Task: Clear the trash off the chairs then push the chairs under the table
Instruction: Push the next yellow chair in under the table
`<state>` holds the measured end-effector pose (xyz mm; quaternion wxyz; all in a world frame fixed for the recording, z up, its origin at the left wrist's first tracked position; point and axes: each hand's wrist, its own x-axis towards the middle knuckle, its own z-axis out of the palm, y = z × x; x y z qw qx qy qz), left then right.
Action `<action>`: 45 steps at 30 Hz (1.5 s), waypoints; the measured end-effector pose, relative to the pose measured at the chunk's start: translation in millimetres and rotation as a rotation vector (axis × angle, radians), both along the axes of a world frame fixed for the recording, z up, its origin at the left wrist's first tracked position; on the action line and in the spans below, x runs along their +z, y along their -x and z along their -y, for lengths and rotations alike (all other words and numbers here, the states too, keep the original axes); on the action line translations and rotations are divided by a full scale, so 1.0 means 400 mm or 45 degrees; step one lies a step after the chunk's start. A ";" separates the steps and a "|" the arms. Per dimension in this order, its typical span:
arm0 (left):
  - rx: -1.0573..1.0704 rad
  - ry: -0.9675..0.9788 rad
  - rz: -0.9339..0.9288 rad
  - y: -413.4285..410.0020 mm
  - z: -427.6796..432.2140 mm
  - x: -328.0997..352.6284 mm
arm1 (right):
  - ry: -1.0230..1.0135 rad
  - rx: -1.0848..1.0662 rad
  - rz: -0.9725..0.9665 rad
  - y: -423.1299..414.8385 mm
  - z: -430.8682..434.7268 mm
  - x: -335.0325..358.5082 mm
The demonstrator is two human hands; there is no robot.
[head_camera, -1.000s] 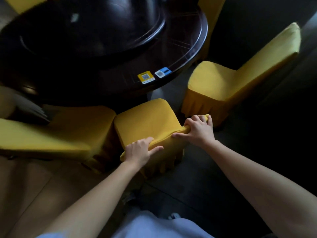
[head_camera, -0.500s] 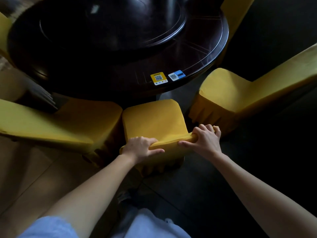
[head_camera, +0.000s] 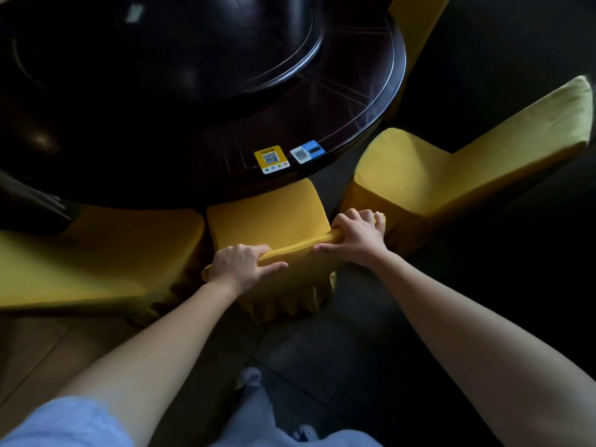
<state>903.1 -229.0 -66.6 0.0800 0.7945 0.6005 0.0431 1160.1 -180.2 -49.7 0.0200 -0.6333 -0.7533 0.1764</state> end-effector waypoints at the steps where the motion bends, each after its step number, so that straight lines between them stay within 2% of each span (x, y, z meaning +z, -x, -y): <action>1: -0.005 0.001 0.002 0.007 -0.016 0.000 | 0.011 0.000 0.011 0.007 -0.017 0.000; 10: -0.026 0.073 0.067 0.049 -0.129 -0.004 | 0.050 0.009 0.025 0.043 -0.102 0.000; 12: -0.027 0.192 0.069 0.047 -0.142 -0.004 | 0.034 0.018 0.018 0.040 -0.105 0.001; 18: 0.094 0.786 0.101 0.033 -0.200 -0.003 | 0.045 0.027 0.039 0.046 -0.095 0.000; 21: 0.119 0.950 0.116 0.020 -0.221 0.003 | 0.060 0.025 0.115 0.057 -0.084 0.004; 32: 0.042 0.776 0.149 -0.003 -0.223 -0.004 | -0.037 0.087 0.107 0.036 -0.064 0.004; 36: -0.057 0.632 0.044 -0.043 -0.259 0.004 | -0.062 0.107 0.078 0.006 -0.062 0.000; 41: -0.252 0.491 0.023 -0.202 -0.318 0.038 | -0.173 -0.088 0.055 -0.098 -0.055 0.010; 45: -0.410 0.323 0.145 -0.383 -0.348 0.082 | -0.226 -0.258 0.125 -0.249 -0.038 0.012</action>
